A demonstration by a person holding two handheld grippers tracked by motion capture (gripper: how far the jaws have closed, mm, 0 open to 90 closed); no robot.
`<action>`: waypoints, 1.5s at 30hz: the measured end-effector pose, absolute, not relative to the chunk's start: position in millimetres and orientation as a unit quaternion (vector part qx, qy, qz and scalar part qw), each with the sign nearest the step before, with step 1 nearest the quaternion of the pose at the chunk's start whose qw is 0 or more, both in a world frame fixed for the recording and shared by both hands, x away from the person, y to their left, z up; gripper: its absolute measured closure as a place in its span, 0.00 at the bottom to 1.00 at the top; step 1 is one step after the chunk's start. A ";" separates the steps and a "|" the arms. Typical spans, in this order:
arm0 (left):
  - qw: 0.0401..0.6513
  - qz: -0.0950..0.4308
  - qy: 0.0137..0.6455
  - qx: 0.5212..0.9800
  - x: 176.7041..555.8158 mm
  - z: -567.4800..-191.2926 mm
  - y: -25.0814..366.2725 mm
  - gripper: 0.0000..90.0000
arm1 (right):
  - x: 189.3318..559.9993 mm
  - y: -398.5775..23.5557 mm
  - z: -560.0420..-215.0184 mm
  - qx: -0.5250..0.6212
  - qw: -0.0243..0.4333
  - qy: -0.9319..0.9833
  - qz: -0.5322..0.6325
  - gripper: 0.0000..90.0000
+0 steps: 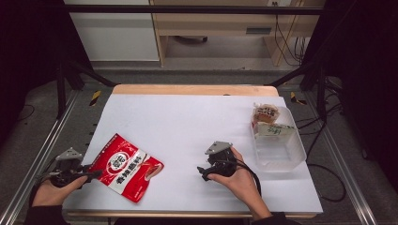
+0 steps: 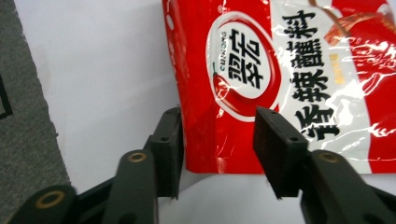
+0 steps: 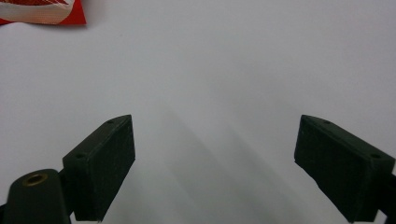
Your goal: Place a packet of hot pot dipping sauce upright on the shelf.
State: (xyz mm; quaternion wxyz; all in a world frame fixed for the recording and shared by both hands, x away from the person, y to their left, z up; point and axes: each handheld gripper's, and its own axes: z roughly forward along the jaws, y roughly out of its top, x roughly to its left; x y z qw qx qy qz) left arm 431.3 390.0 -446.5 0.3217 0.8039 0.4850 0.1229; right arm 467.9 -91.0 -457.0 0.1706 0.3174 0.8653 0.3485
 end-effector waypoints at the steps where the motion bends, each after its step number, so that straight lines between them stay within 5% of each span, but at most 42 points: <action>1: 0.324 0.121 0.487 0.802 432.6 -448.3 390.9 0.69 | 468.0 -90.7 -457.3 0.318 0.170 0.865 0.348 0.14; 9: 0.295 0.151 0.481 0.811 445.8 -445.2 383.7 1.00 | 466.8 -88.7 -455.1 0.315 0.172 0.865 0.350 0.15; 45: 0.318 0.161 0.326 0.876 500.7 -391.4 271.0 1.00 | 485.8 -67.6 -402.6 0.268 0.191 0.881 0.339 0.14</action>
